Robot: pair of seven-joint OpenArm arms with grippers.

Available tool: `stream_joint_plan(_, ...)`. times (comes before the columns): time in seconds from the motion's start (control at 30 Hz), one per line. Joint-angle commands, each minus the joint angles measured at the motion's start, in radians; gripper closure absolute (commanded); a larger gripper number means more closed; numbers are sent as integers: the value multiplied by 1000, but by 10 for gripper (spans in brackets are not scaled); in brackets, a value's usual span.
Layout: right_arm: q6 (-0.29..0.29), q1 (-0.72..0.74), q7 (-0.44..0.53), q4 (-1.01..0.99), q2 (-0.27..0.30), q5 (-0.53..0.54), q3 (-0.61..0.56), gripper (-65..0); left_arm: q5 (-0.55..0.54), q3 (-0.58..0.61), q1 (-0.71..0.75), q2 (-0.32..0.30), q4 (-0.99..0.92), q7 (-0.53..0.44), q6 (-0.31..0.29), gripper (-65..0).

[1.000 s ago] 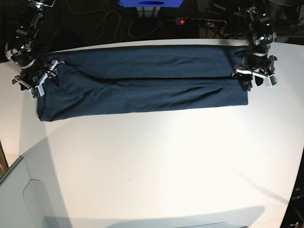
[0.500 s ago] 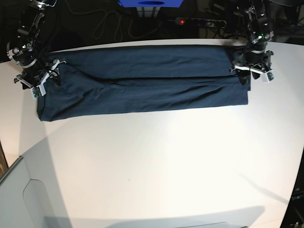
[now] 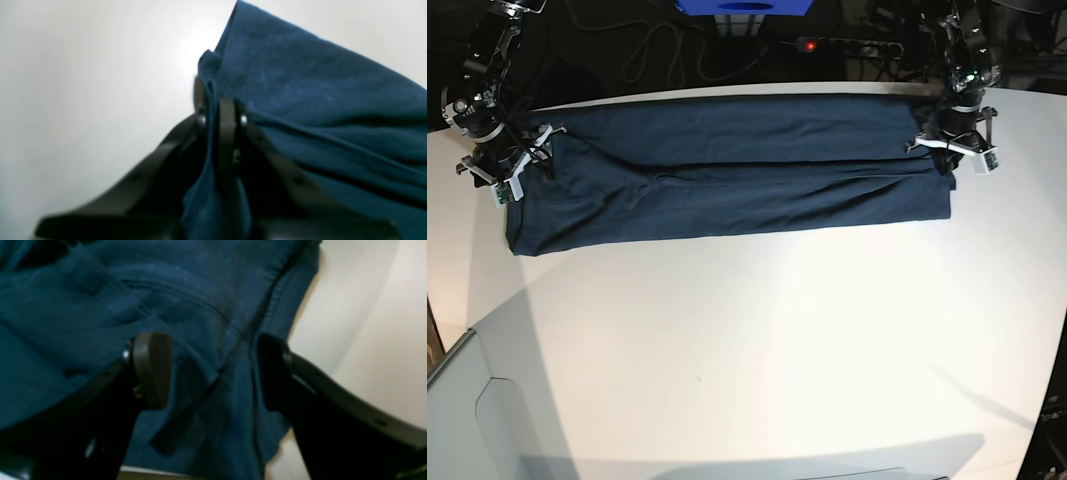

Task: Fold the T-shirt properly
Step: 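Lift the strip end with the left gripper and carry it toward the right gripper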

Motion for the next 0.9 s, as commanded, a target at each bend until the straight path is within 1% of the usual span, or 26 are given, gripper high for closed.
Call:
stream_joint_plan(0.0, 24, 1, 18, 16, 14, 12, 5, -381, -1, -3, 4, -9, 45, -25, 2, 0)
stream_joint_plan(0.13, 24, 1, 17, 17, 14, 12, 5, -381, 1, 2, 16, -9, 144, -25, 2, 0)
stream_joint_plan(0.27, 24, 1, 17, 20, 14, 12, 5, -381, 1, 77, 26, -9, 227, -25, 2, 0)
stream_joint_plan(0.5, 24, -4, 17, 24, 14, 12, 5, -381, 4, 240, 42, 38, 321, -23, 8, 0)
stream_joint_plan(0.7, 24, -11, 17, 24, 14, 12, 5, -381, 4, 413, 32, 38, 316, -28, 11, 0)
stream_joint_plan(0.87, 24, -11, 17, 24, 14, 12, 5, -381, 4, 540, -13, 40, 312, -28, 13, 0)
